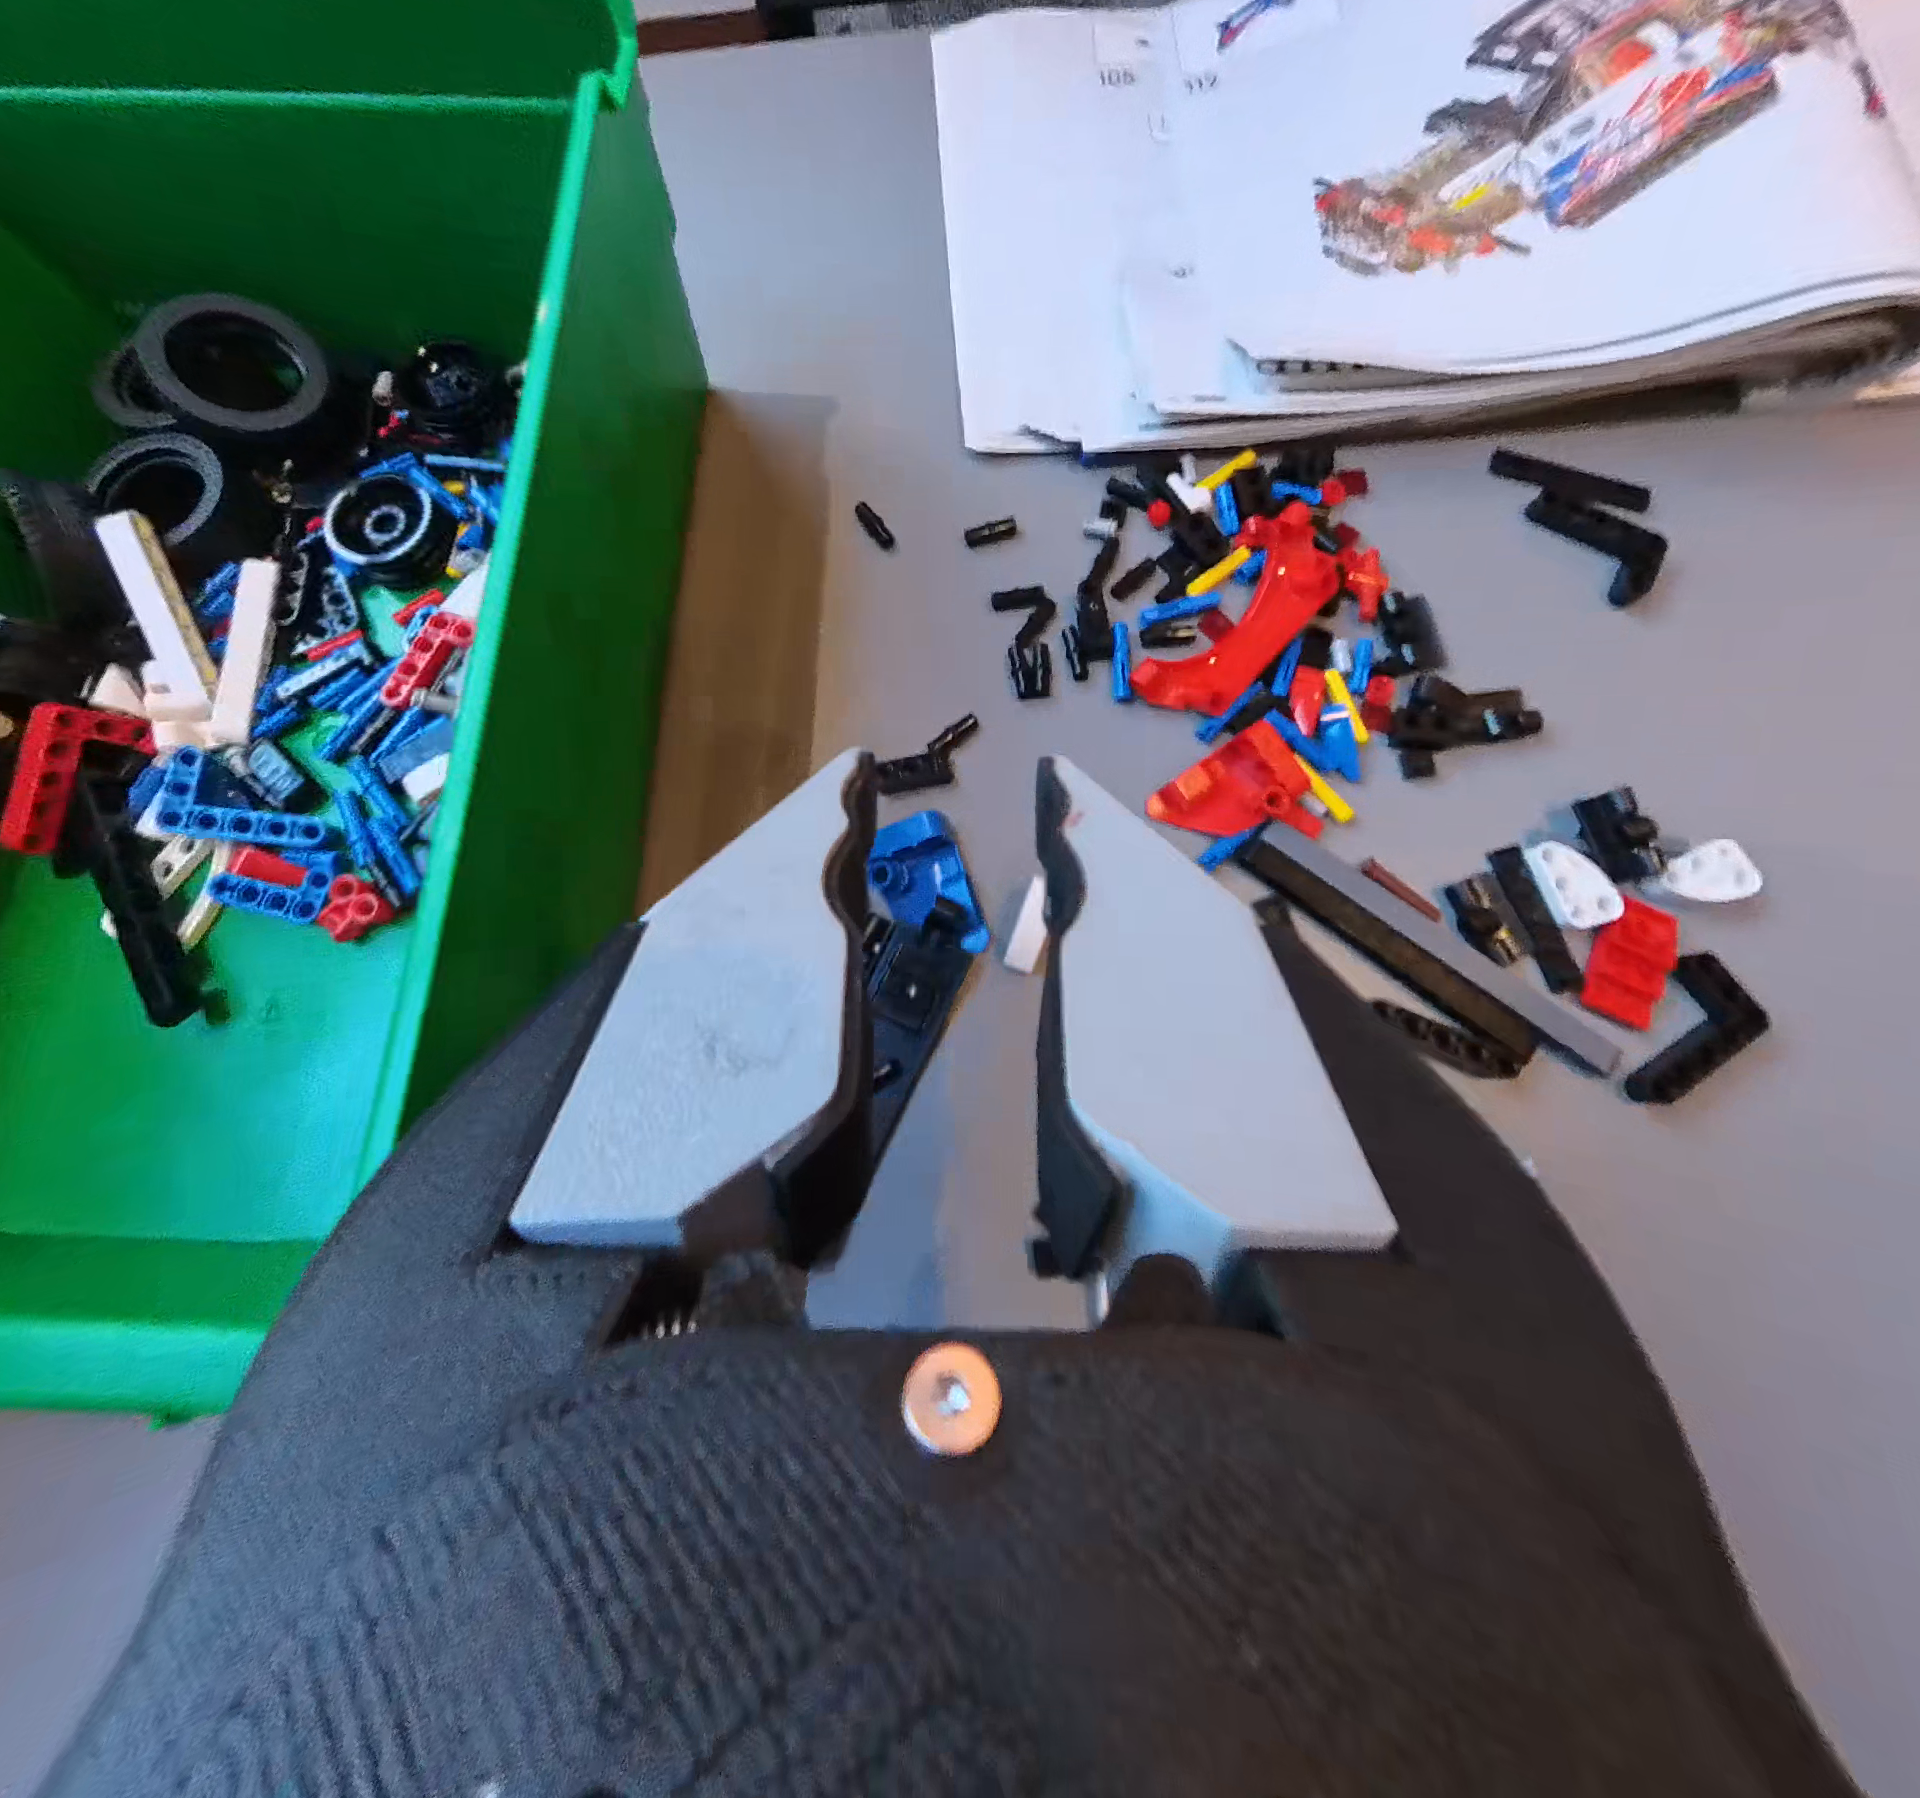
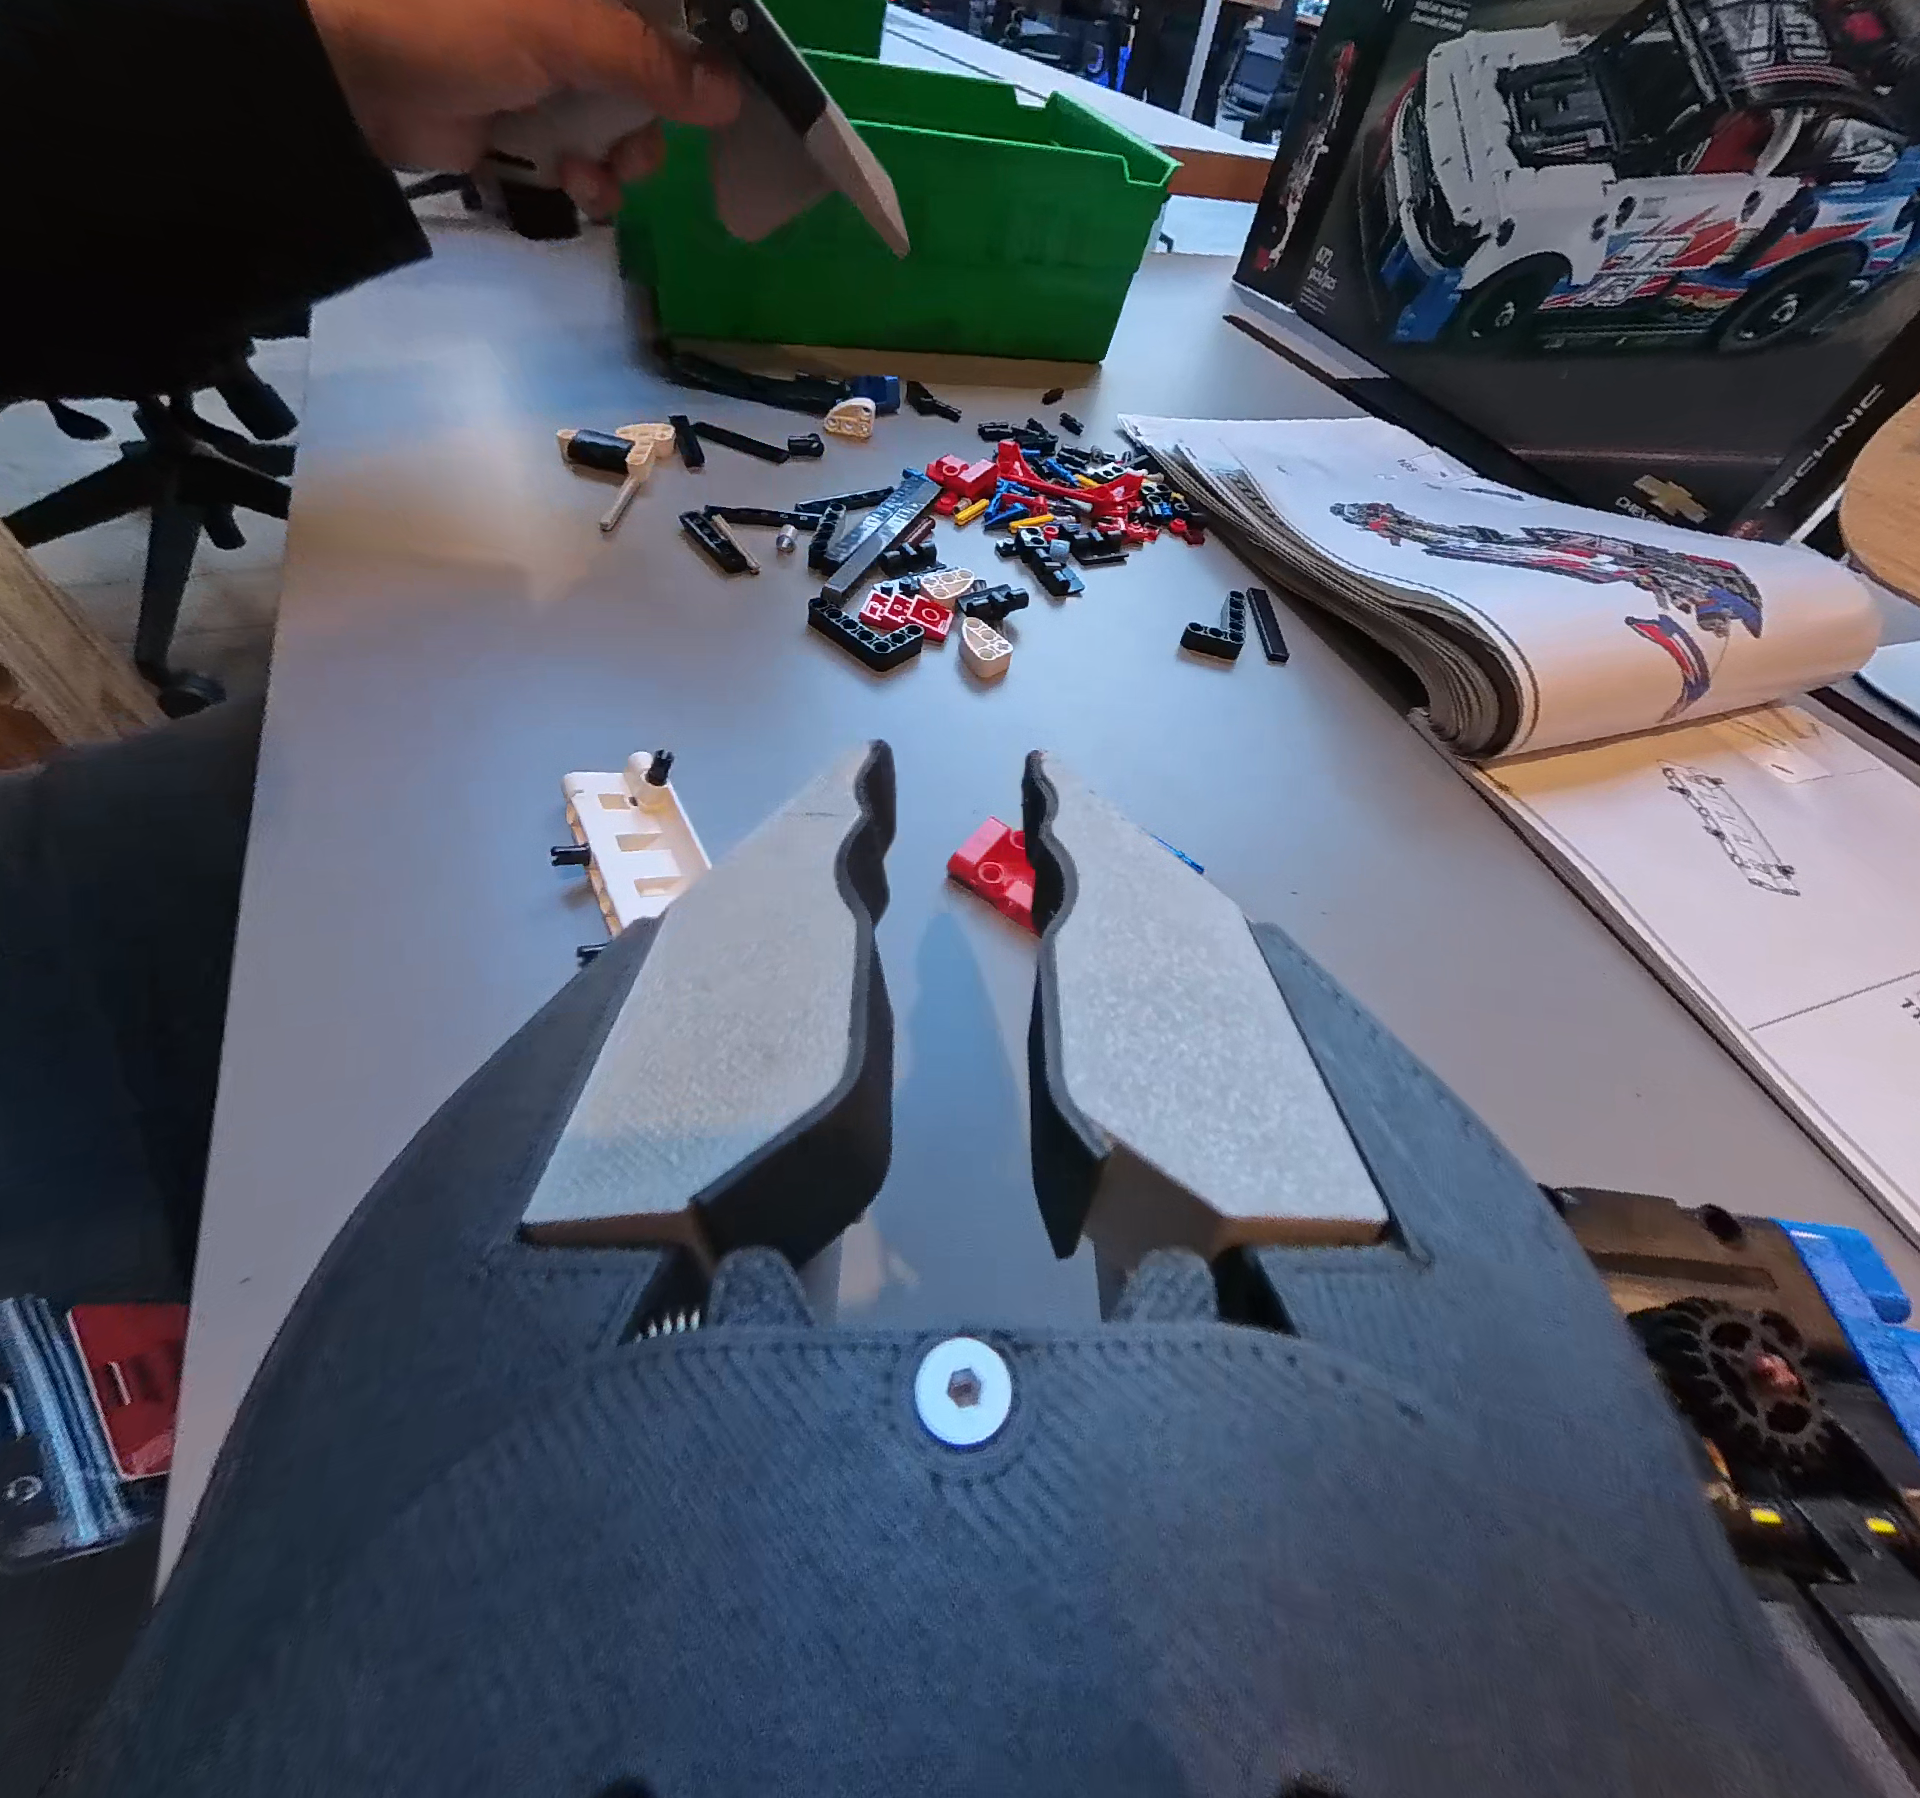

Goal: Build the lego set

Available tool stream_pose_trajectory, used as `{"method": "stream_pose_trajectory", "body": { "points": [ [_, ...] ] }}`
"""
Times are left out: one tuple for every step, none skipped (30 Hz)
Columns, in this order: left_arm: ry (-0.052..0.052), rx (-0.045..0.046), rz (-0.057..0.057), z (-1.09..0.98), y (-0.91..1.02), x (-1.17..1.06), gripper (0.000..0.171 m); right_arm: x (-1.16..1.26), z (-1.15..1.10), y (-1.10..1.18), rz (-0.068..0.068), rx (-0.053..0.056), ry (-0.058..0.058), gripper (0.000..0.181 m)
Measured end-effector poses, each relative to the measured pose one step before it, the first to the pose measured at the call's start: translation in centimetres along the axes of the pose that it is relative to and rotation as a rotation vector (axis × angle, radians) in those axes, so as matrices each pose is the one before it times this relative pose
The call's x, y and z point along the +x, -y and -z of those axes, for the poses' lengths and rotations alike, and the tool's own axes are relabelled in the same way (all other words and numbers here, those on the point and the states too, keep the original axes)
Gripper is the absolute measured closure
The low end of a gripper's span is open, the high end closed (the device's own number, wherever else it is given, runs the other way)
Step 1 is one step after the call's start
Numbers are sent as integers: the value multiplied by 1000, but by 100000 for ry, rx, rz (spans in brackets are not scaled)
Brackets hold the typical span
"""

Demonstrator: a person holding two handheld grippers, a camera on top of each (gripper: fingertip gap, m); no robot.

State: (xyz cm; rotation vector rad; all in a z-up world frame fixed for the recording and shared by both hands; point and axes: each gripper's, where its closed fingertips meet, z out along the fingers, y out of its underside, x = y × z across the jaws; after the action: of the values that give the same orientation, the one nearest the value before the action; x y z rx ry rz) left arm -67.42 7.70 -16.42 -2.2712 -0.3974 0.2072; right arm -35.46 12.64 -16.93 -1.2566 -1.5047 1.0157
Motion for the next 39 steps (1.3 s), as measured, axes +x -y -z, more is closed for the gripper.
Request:
{"method": "stream_pose_trajectory", "body": {
  "points": [
    [-863, 1163, -736, -314, 347, 191, 144, 130, -46, -25, -40, -177, -644, 160],
    [-2, 867, -1260, -448, 307, 181, 145, 125, -60, -42, 209, -310, -768, 161],
    [-184, 299, -1305, -581, 245, 284, 146, 93, -72, -45, 481, -332, -766, 161],
    [-1071, -874, -1468, -675, 77, 419, 147, 45, -58, -17, 755, -227, -638, 161],
    [-608, -1443, -1190, -725, -36, 316, 148, 9, -42, -22, 910, -220, -677, 161],
    [-651, -1714, -554, -718, -119, 259, 149, 23, -20, -25, 998, -241, -882, 161],
    [-1219, -1597, -390, -666, -106, 284, 151, 39, -23, -14, 1033, -176, -981, 161],
    [-1399, -1709, -901, -616, -121, 250, 154, 67, -17, -17, 781, -211, -948, 162],
    [-918, -2736, -1152, -572, -265, 74, 156, 97, 3, -32, 435, -214, -993, 162],
    [-316, -3240, -730, -527, -265, -74, 159, 147, 22, -24, 122, -66, -1007, 162],
    [-310, -2510, -391, -428, -113, -120, 161, 145, 38, -7, -196, 119, -789, 162],
    [325, -1667, -180, -308, 42, -235, 161, 134, 66, 18, -482, 306, -470, 162],
    [981, -1280, -480, -193, 141, -325, 162, 118, 58, 39, -713, 426, -247, 162],
    [1055, -1019, -535, -70, 214, -350, 162, 124, 65, 33, -833, 431, -139, 162],
    [1279, -322, 20, 24, 400, -410, 162, 95, 47, 26, -840, 387, -17, 162],
    [1362, 504, 109, 62, 648, -438, 163, 80, 43, 23, -704, 313, 19, 162],
    [1615, 468, -16, -48, 765, -471, 165, 38, 21, 20, -399, 226, 39, 162],
    [2045, -279, 284, -216, 714, -531, 166, -2, 10, 8, -56, 115, 125, 162],
    [2091, -1447, 969, -434, 529, -528, 165, -42, 1, 6, 240, 6, 211, 163],
    [1794, -3130, 2013, -583, 203, -465, 165, -72, 11, -2, 441, -9, 233, 163],
    [2718, -3632, 2852, -606, 70, -552, 166, -82, 9, 8, 497, 35, 193, 163],
    [2596, -2226, 2545, -541, 167, -445, 165, -79, 23, 14, 452, 111, 148, 163],
    [1129, -930, 1795, -465, 246, -120, 163, -77, 41, 24, 357, 158, 170, 163],
    [148, -681, 1425, -416, 189, 72, 163, -75, 43, 16, 228, 122, 226, 163],
    [-98, -1164, 1158, -408, 49, 134, 161, -73, 43, 24, 82, 139, 291, 164],
    [99, -1659, 871, -409, -98, 108, 158, -72, 56, 27, -17, 216, 376, 164],
    [253, -1764, 730, -423, -182, 82, 157, -66, 42, 33, -75, 266, 440, 164],
    [878, -1784, 789, -399, -241, -42, 157, -53, 50, 30, -161, 291, 446, 164],
    [972, -1553, 762, -356, -249, -70, 153, -44, 41, 43, -258, 307, 411, 164],
    [-497, -1360, 243, -285, -292, 153, 150, -42, 38, 32, -311, 309, 426, 164],
    [-154, -1183, 131, -209, -305, 90, 147, -47, 26, 41, -258, 244, 366, 164],
    [884, -564, 38, -141, -247, -93, 143, -25, 30, 21, -121, 157, 192, 164],
    [1084, 170, 294, -52, -181, -191, 141, -50, 27, 19, 10, 171, 216, 164],
    [290, 1213, 852, 21, -16, -135, 142, -80, 18, 35, 48, 194, 391, 164],
    [-395, 519, 792, -10, -72, -65, 143, -86, 3, 32, 50, 125, 368, 164],
    [-1561, 382, 620, -15, -53, 95, 146, -50, -4, 12, 58, 59, 242, 164],
    [-2755, -384, -62, -16, -131, 306, 158, -50, -13, 12, 22, 43, 234, 164],
    [-1952, -908, -689, -21, -174, 233, 171, -49, -10, 21, -12, 40, 220, 164],
    [201, 421, -388, -4, 16, -25, 171, -39, 4, 13, 6, 80, 138, 165]
  ]
}}
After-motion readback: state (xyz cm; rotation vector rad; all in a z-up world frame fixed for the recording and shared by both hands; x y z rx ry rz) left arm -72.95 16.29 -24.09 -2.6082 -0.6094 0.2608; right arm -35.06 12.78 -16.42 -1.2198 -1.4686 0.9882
